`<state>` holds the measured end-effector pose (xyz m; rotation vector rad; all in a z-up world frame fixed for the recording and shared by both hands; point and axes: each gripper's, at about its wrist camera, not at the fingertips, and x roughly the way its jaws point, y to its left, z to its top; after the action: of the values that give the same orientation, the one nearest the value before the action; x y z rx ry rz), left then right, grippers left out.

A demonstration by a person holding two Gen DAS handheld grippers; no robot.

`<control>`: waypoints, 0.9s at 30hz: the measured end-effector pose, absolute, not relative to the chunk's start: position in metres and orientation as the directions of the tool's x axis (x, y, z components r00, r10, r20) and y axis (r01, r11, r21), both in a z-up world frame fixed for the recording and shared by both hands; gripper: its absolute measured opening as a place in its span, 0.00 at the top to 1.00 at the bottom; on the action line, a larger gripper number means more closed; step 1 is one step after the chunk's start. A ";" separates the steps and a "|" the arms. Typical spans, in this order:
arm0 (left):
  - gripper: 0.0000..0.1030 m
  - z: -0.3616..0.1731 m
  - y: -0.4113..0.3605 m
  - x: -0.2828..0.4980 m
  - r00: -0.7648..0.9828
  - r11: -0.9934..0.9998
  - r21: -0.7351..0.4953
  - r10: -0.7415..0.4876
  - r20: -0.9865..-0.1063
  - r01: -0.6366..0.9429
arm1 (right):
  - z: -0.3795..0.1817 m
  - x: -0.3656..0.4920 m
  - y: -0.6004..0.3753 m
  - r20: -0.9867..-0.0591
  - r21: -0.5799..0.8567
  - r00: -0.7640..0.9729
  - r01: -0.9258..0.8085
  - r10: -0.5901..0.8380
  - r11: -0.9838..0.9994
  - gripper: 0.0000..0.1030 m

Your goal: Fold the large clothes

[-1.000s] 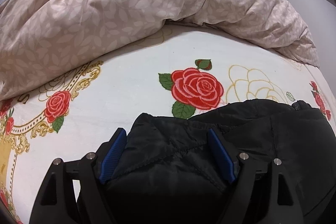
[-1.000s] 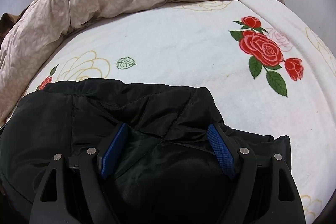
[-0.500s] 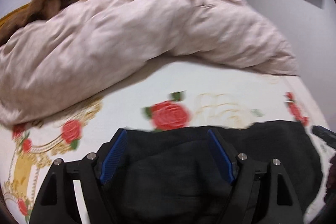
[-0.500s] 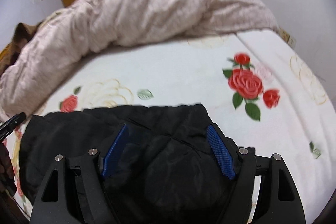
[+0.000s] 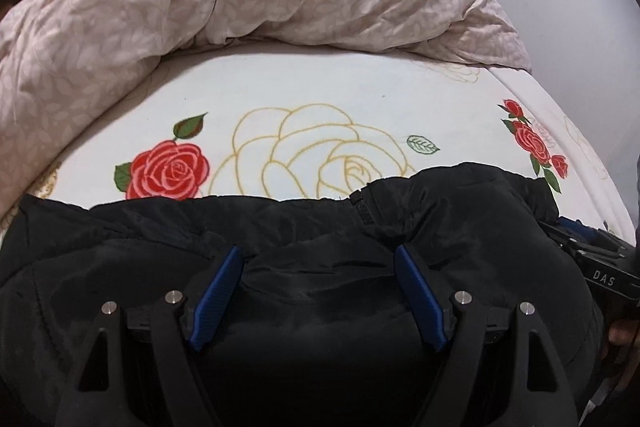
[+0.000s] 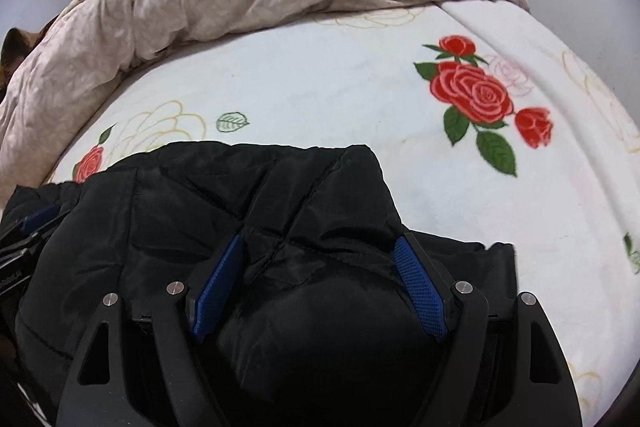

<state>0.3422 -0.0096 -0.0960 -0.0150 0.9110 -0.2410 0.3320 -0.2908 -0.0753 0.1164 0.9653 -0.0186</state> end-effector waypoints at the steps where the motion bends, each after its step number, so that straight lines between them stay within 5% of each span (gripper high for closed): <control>1: 0.22 -0.098 -0.010 0.343 0.588 0.974 -0.113 -0.210 -0.781 0.197 | -0.077 0.333 -0.290 -0.820 0.086 0.572 0.069 0.031 0.994 0.25; 7: 0.28 -0.081 -0.001 0.339 0.560 0.975 -0.122 -0.208 -0.802 0.188 | -0.064 0.333 -0.291 -0.832 0.078 0.554 0.082 0.020 0.994 0.26; 13: 0.29 -0.031 0.076 0.288 0.684 0.986 -0.093 -0.161 -0.711 0.136 | -0.012 0.282 -0.302 -0.751 0.145 0.658 0.087 0.053 0.986 0.26; 17: 0.29 -0.057 0.136 0.283 0.657 0.997 -0.072 -0.057 -0.752 0.004 | -0.029 0.265 -0.308 -0.769 0.131 0.638 0.107 0.032 0.986 0.26; 25: 0.25 -0.081 0.146 0.296 0.645 0.994 -0.109 -0.072 -0.760 -0.017 | -0.052 0.280 -0.316 -0.808 0.106 0.589 0.134 0.007 0.985 0.26; 27: 0.27 -0.072 0.146 0.291 0.646 0.995 -0.102 -0.067 -0.760 -0.016 | -0.039 0.273 -0.316 -0.805 0.096 0.594 0.135 -0.003 0.986 0.33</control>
<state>0.2908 0.1458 -0.0715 -0.1024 0.8679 -0.0288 0.2735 -0.3158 -0.0386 0.1529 0.9328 -0.0807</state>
